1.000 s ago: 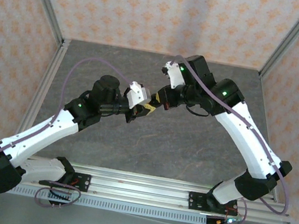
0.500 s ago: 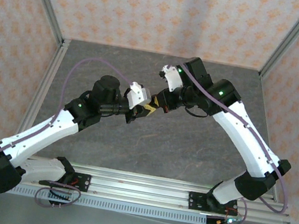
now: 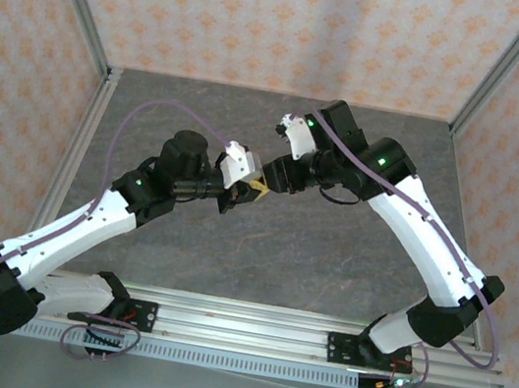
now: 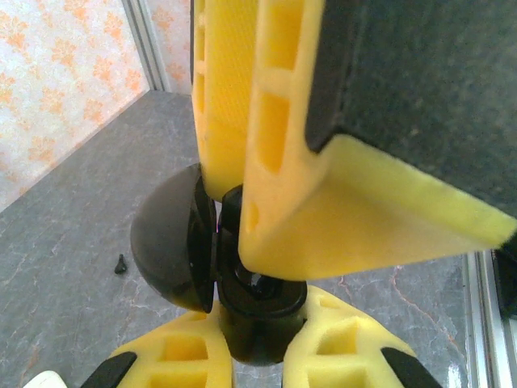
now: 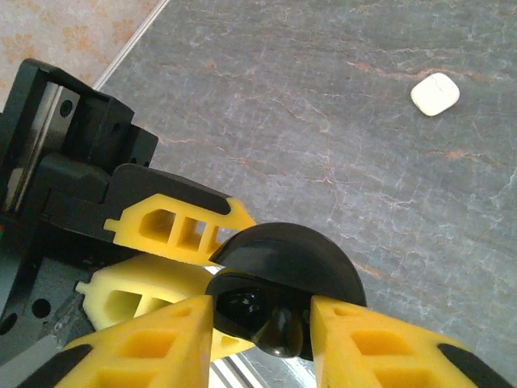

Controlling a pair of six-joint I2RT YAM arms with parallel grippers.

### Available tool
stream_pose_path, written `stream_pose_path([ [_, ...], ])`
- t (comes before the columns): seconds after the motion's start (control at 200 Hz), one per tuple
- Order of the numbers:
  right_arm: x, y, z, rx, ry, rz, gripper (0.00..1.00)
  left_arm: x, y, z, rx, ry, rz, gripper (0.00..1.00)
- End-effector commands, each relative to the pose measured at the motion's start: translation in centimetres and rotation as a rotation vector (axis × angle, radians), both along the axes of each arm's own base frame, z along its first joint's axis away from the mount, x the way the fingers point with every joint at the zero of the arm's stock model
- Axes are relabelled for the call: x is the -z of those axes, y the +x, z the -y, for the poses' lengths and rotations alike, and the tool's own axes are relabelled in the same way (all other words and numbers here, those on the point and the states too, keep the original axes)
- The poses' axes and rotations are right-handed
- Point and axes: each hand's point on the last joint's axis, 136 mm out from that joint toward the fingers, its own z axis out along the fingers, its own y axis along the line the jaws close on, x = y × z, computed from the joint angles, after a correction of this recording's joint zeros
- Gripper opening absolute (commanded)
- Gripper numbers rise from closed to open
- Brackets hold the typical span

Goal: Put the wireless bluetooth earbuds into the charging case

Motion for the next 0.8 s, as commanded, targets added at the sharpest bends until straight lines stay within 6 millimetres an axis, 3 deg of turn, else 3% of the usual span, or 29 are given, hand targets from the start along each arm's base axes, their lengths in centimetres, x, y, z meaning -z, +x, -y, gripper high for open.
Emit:
stream_pose_path([
  [0.0,-1.1,-0.2,0.0,0.028,0.043,0.007,0.42,-2.4,0.0,0.3,0.001,-0.054,0.056,0.00],
  [0.315,-3.5,2.0,1.8,0.279,0.158,-0.027,0.53,-2.3,0.1,0.1,-0.017,-0.054,0.058,0.00],
  [0.475,-4.1,2.9,4.0,0.494,0.214,-0.083,0.50,-2.3,1.0,-0.4,-0.077,-0.060,0.065,0.00],
  [0.635,-2.8,2.3,2.4,0.531,0.314,-0.212,0.39,-2.2,2.2,-0.7,-0.143,-0.087,0.079,0.00],
  [0.796,-1.7,2.0,1.4,0.542,0.312,-0.250,0.38,-2.0,2.9,-1.0,-0.180,-0.088,0.092,0.00],
])
